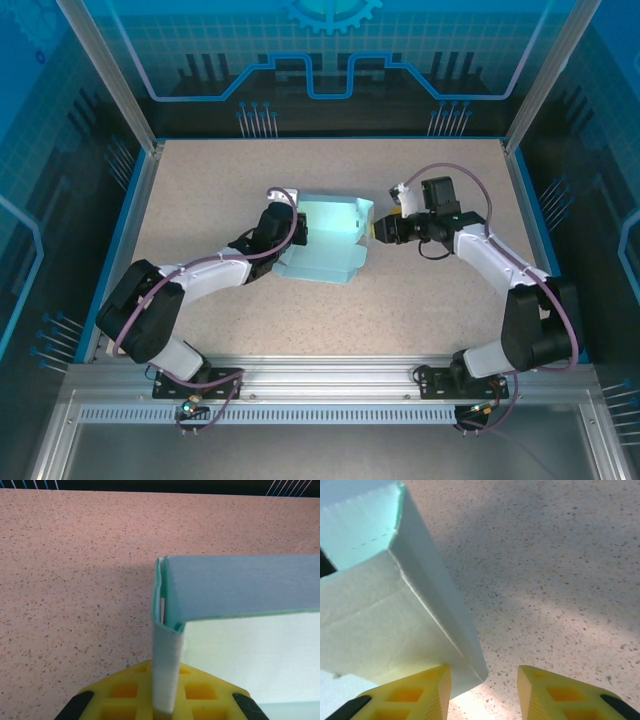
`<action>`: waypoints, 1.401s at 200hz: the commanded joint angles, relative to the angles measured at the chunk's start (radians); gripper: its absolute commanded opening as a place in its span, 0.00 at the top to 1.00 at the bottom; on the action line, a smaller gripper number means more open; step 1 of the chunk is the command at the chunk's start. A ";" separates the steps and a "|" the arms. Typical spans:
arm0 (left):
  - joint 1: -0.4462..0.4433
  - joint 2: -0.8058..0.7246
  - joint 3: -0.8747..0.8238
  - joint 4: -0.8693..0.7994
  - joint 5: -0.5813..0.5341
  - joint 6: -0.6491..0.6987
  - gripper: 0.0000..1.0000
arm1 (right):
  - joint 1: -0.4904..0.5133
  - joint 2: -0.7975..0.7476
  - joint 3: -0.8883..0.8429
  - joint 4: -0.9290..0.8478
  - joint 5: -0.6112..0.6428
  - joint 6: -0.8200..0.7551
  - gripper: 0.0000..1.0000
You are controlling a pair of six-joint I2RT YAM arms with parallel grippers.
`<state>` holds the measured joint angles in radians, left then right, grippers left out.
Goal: Fold the paper box
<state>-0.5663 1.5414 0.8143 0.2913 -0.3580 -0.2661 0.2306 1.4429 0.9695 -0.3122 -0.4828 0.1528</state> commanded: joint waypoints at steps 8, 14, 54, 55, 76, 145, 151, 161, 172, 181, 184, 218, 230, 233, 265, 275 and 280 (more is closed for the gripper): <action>0.003 -0.026 -0.001 0.005 0.028 -0.028 0.94 | 0.033 0.018 0.028 0.027 -0.055 -0.044 0.59; 0.002 -0.026 -0.001 0.005 0.030 -0.027 0.94 | 0.036 0.022 0.034 0.028 -0.058 -0.048 0.60; -0.001 -0.025 0.002 -0.001 0.033 -0.029 0.94 | 0.058 0.045 0.065 0.035 -0.080 -0.071 0.61; -0.001 -0.025 0.002 0.000 0.034 -0.029 0.94 | 0.058 0.045 0.065 0.035 -0.080 -0.071 0.61; -0.003 -0.026 0.001 -0.001 0.033 -0.029 0.94 | 0.064 0.056 0.075 0.037 -0.091 -0.076 0.62; -0.008 -0.024 0.005 -0.003 0.039 -0.027 0.94 | 0.091 0.096 0.120 0.051 -0.085 -0.072 0.65; -0.008 -0.024 0.005 -0.003 0.040 -0.027 0.94 | 0.093 0.098 0.124 0.051 -0.083 -0.072 0.65; -0.009 -0.024 0.005 -0.002 0.041 -0.026 0.94 | 0.100 0.103 0.130 0.054 -0.075 -0.071 0.67; -0.008 -0.023 0.007 -0.003 0.041 -0.027 0.94 | 0.109 0.106 0.135 0.056 -0.063 -0.069 0.67; -0.010 -0.024 0.008 -0.003 0.044 -0.028 0.94 | 0.115 0.108 0.137 0.058 -0.051 -0.067 0.68; -0.010 -0.023 0.007 -0.003 0.044 -0.028 0.94 | 0.118 0.108 0.138 0.059 -0.047 -0.068 0.68; -0.011 -0.019 0.008 -0.003 0.053 -0.030 0.94 | 0.140 0.108 0.144 0.065 0.036 -0.032 0.68; -0.012 -0.018 0.008 -0.003 0.055 -0.028 0.94 | 0.149 0.109 0.153 0.056 0.087 -0.013 0.68; -0.012 -0.019 0.008 -0.003 0.054 -0.028 0.94 | 0.152 0.109 0.156 0.053 0.099 -0.011 0.67; -0.013 -0.019 0.008 -0.001 0.057 -0.029 0.94 | 0.197 0.109 0.178 0.020 0.252 0.021 0.66; -0.013 -0.018 0.008 0.001 0.059 -0.028 0.94 | 0.211 0.111 0.182 0.016 0.289 0.031 0.66; -0.014 -0.018 0.008 0.001 0.059 -0.029 0.94 | 0.219 0.111 0.185 0.014 0.305 0.034 0.66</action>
<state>-0.5663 1.5414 0.8146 0.2840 -0.3515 -0.2905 0.4076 1.5414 1.1118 -0.3038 -0.3038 0.1505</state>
